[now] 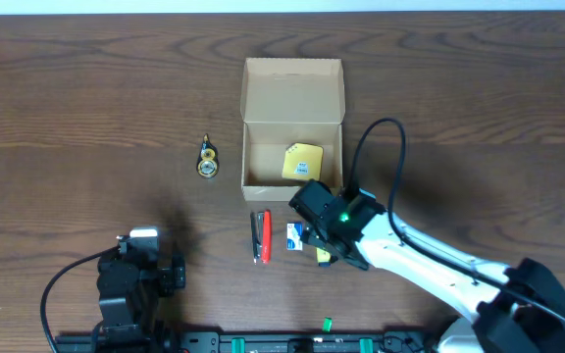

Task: Pack container
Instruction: 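Move the right gripper to the yellow highlighter and grasp it, then place the highlighter into the box and open the right gripper, then move the right gripper to the blue staples box and grasp it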

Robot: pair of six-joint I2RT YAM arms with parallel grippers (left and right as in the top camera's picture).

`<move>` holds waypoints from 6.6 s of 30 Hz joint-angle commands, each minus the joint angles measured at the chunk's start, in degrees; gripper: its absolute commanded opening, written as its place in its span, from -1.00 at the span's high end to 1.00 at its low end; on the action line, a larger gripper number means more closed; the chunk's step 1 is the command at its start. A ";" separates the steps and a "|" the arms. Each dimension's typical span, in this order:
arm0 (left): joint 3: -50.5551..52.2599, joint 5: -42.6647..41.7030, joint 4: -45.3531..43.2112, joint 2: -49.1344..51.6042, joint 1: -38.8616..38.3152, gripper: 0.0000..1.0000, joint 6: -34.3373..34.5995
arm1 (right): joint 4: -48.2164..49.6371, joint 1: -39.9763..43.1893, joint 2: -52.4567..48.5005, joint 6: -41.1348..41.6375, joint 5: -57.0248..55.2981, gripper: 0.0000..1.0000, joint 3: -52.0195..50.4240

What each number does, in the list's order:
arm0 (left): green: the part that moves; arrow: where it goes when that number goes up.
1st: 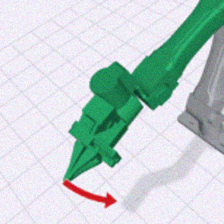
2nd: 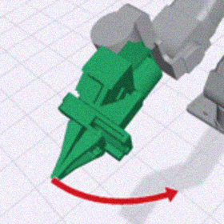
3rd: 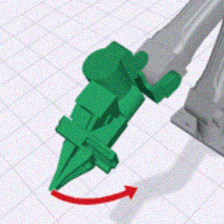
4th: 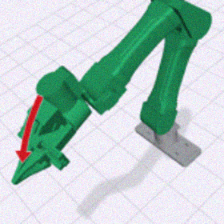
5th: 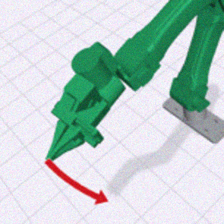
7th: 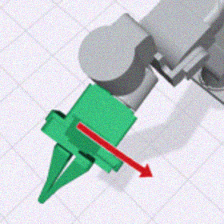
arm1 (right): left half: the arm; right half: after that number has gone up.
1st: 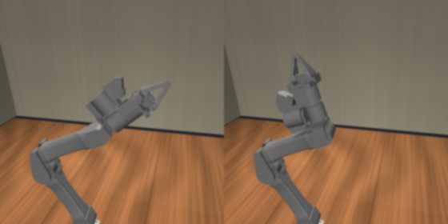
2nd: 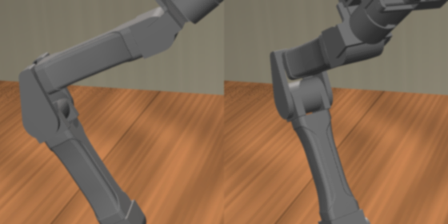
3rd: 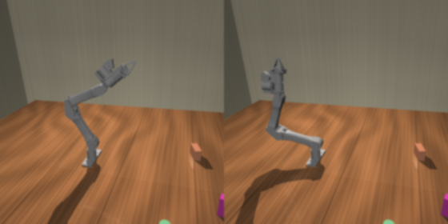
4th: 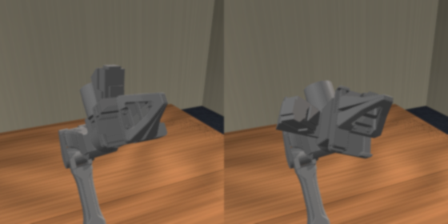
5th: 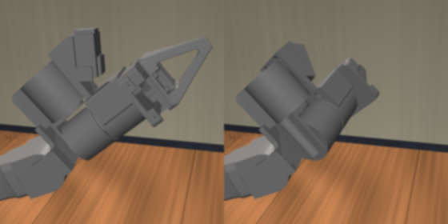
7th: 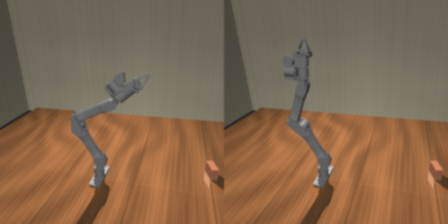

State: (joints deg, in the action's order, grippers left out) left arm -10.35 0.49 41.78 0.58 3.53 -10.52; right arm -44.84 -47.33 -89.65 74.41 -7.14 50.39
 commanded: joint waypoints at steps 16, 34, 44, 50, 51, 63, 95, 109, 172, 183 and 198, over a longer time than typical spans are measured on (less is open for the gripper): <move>0.98 1.01 0.61 -0.33 -0.22 -0.91 0.44 | 5.01 -0.76 -8.79 3.34 2.49 -0.26 -0.07; 0.98 1.01 0.61 -0.33 -0.22 -0.91 0.44 | -5.97 -0.76 -5.16 3.10 5.51 0.80 -0.02; 1.01 1.01 0.61 -0.33 -0.22 -0.91 0.44 | -12.83 -0.74 15.04 -5.73 3.89 0.77 3.96; 0.98 1.01 0.61 -0.33 -0.22 -0.91 0.44 | -12.46 -0.52 18.23 -17.97 -4.35 0.74 16.33; 1.01 1.01 0.61 -0.33 -0.22 -0.91 0.44 | -11.67 0.02 17.57 -20.39 -5.57 0.71 18.51; 0.98 1.01 0.61 -0.33 -0.22 -0.91 0.44 | -5.05 9.70 -2.54 -35.23 -4.04 0.65 29.79; 0.98 1.01 0.61 -0.33 -0.22 -0.91 0.44 | -1.09 10.16 -15.45 -38.18 -5.07 0.09 30.38; 0.98 1.01 0.61 -0.33 -0.22 -0.91 0.44 | -24.92 8.61 -4.28 -34.58 -3.85 0.10 42.05; 1.01 1.01 0.61 -0.33 -0.22 -0.91 0.44 | 3.80 -12.63 -15.34 14.29 -9.33 -0.49 9.01; 1.01 1.01 0.61 -0.33 -0.22 -0.91 0.44 | 4.79 -12.63 -16.57 14.27 -9.25 -0.27 9.01; 0.98 1.01 0.61 -0.33 -0.22 -0.91 0.44 | 0.42 -12.72 -13.22 10.14 -4.17 0.39 9.33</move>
State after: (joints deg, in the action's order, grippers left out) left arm -10.35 0.67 41.78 0.58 3.53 -10.52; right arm -43.00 -60.34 -105.01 85.49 -13.23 60.05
